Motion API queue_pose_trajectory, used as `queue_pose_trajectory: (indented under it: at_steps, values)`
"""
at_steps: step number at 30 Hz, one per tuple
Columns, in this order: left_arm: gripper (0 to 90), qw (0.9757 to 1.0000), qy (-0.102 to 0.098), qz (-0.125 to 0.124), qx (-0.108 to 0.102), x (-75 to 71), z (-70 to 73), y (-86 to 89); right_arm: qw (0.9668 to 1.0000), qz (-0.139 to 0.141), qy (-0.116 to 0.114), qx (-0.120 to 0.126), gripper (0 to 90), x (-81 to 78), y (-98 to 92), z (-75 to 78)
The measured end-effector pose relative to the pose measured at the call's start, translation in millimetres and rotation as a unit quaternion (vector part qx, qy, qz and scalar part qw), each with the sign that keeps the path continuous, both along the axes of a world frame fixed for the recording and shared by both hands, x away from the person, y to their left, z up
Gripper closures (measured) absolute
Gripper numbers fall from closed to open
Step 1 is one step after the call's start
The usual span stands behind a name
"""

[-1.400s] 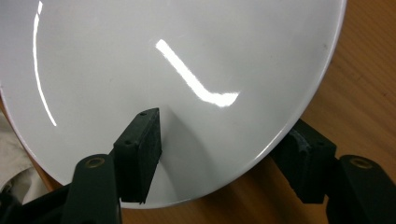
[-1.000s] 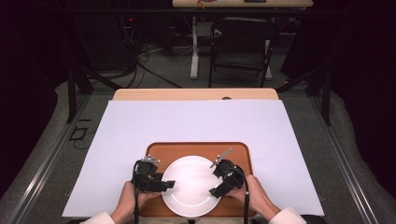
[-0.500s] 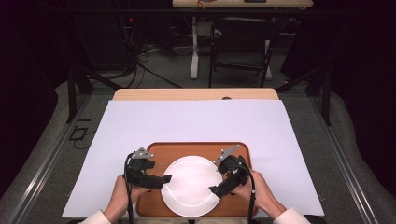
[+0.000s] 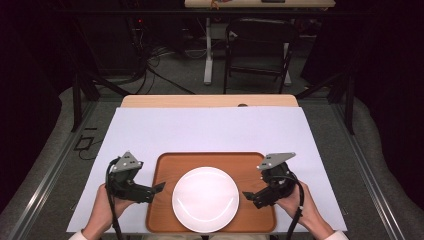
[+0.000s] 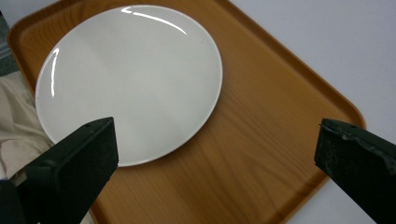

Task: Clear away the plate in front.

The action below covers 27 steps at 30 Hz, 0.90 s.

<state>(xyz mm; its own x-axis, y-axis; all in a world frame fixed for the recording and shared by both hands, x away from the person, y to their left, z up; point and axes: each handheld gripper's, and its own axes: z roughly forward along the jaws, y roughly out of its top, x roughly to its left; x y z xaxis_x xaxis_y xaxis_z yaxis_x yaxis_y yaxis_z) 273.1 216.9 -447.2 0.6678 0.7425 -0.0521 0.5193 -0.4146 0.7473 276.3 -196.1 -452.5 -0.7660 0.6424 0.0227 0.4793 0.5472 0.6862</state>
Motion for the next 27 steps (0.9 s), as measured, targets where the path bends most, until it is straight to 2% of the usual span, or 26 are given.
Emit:
queue_pose_trajectory:
  at_steps: [3,7,10,12,17,19,20,24,27]
  values:
    - [0.1,0.9997,-0.015,0.019,-0.007,-9.5,3.4,17.6,0.9997,-0.013,-0.016,0.011,0.0,-8.8,-15.6,6.5]
    - [0.1,0.9991,-0.017,0.033,-0.02,-18.2,-1.6,34.7,0.9988,-0.033,-0.032,0.017,0.0,-21.1,-36.6,8.7]
    - [0.0,0.9984,-0.016,0.043,-0.032,-23.5,-8.3,47.0,0.9979,-0.049,-0.036,0.022,0.0,-29.7,-52.1,4.5]
    - [0.0,0.9975,-0.021,0.053,-0.042,-27.0,-13.3,54.2,0.9972,-0.062,-0.033,0.024,0.0,-34.8,-61.7,-0.7]
    - [0.0,0.9958,-0.015,0.072,-0.055,-33.1,-25.7,66.8,0.9951,-0.09,-0.019,0.037,0.0,-45.4,-83.4,-16.2]
    - [0.0,0.9952,-0.016,0.077,-0.058,-34.6,-31.6,68.4,0.9949,-0.091,-0.008,0.044,0.0,-47.9,-88.7,-22.7]
    - [0.0,0.9956,-0.011,0.074,-0.056,-34.2,-33.9,68.3,0.9947,-0.091,-0.001,0.047,0.0,-48.4,-90.3,-25.2]
    - [0.0,0.9961,-0.013,0.073,-0.049,-31.5,-38.4,67.7,0.9945,-0.093,-0.002,0.049,0.0,-48.7,-91.5,-25.5]
    - [0.0,0.9959,-0.015,0.073,-0.051,-29.5,-41.6,69.1,0.9944,-0.093,-0.001,0.05,0.0,-48.0,-91.5,-26.0]
